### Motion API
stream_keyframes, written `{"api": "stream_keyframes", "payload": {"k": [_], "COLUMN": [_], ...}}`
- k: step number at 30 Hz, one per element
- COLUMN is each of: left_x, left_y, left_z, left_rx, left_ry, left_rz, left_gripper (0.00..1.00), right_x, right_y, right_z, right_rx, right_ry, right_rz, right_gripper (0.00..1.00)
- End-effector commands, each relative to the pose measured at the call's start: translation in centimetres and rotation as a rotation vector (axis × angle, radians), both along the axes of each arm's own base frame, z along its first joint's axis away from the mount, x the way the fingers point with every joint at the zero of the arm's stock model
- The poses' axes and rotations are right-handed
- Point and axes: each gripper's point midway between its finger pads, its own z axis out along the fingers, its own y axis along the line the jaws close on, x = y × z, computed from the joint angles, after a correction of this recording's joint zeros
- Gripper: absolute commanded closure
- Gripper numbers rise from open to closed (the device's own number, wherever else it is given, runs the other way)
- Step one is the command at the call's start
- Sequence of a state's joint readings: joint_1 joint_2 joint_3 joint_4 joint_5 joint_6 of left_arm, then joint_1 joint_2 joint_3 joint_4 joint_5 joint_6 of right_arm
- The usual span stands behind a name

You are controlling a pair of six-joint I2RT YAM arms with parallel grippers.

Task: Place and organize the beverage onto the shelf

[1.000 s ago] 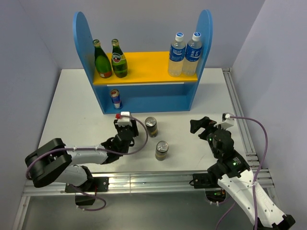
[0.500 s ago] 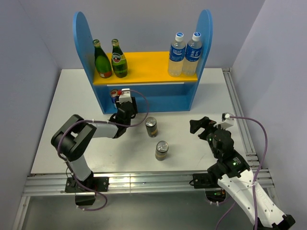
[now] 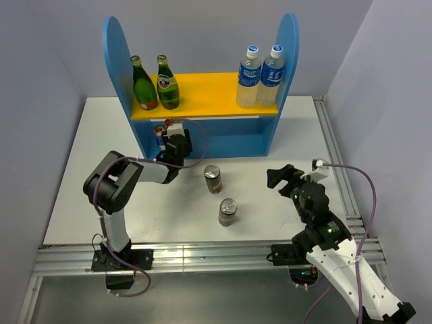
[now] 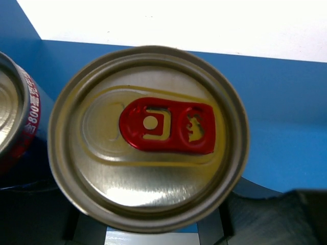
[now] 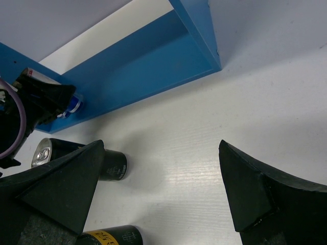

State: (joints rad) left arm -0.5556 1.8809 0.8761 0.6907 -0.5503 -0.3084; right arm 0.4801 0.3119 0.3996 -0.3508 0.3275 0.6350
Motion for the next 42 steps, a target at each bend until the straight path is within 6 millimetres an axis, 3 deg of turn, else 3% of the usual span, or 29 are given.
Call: {"api": "stream_keyframes", "payload": {"k": [1,3,6,9,11,14,16,21,22,24,25,27,28,34,39,40,41,42], "left_x": [2.1,2.2,2.2,2.1,2.1,1.6,1.1,-1.2,-1.7,-3.0,-3.5,-4.9,-5.4,-8.6,-12.1,-12.9,-14.3,-15.2], "left_y": [-0.6,-0.5,-0.3,-0.2,-0.1,-0.3,-0.3,-0.9,-1.0,-1.0,-0.9,-0.7,-0.5,0.9,1.5,1.6,1.5,1.6], "left_z": [4.1,4.1,4.1,4.0,4.1,4.0,5.1,5.4,6.5,6.4,7.6,7.5,8.7,10.3,9.9,10.6,9.3,9.9], "left_rx": [-0.072,-0.071,-0.062,-0.062,-0.062,-0.076,-0.092,-0.074,-0.086,-0.074,-0.091,-0.081,-0.094,-0.084,-0.091,-0.13,-0.106,-0.147], "left_ry": [-0.114,-0.113,-0.112,-0.113,-0.108,-0.096,-0.115,-0.093,-0.112,-0.104,-0.121,-0.116,-0.134,-0.126,-0.087,-0.1,-0.06,-0.069], "left_rz": [-0.007,-0.007,0.0,0.002,0.001,-0.017,-0.011,-0.008,-0.009,0.006,0.007,0.022,0.025,0.072,0.04,0.038,0.015,0.007], "left_gripper": [0.68,0.39,0.15,0.12,0.04,0.01,0.01,0.01,0.01,0.01,0.01,0.01,0.01,0.01,0.01,0.01,0.01,0.01], "right_x": [0.4,0.3,0.3,0.3,0.3,0.3,0.4,0.3,0.3,0.3,0.3,0.3,0.2,0.2,0.2,0.2,0.0,-0.1], "right_y": [0.3,0.3,0.3,0.2,0.2,0.2,0.2,0.1,0.1,0.1,0.1,0.1,0.1,0.2,0.2,0.6,1.6,2.7], "right_z": [0.6,0.7,0.7,0.7,0.8,0.7,0.7,0.7,0.7,0.8,0.8,0.8,0.8,0.8,0.9,1.0,1.1,1.5], "right_rx": [0.006,0.007,0.007,0.007,0.008,0.006,0.007,0.006,0.006,0.007,0.006,0.009,0.009,0.01,0.006,0.005,0.013,0.008], "right_ry": [-0.033,-0.035,-0.036,-0.036,-0.038,-0.035,-0.035,-0.036,-0.036,-0.038,-0.038,-0.039,-0.039,-0.04,-0.048,-0.052,-0.053,-0.085], "right_rz": [0.007,0.007,0.007,0.007,0.005,0.002,0.002,-0.003,-0.003,-0.003,-0.001,0.0,0.002,0.007,0.01,0.034,0.092,0.159], "right_gripper": [0.0,0.0,0.0,0.0,0.0,0.0,0.0,0.0,0.0,0.0,0.0,0.0,0.0,0.0,0.0,0.0,0.0,0.0]}}
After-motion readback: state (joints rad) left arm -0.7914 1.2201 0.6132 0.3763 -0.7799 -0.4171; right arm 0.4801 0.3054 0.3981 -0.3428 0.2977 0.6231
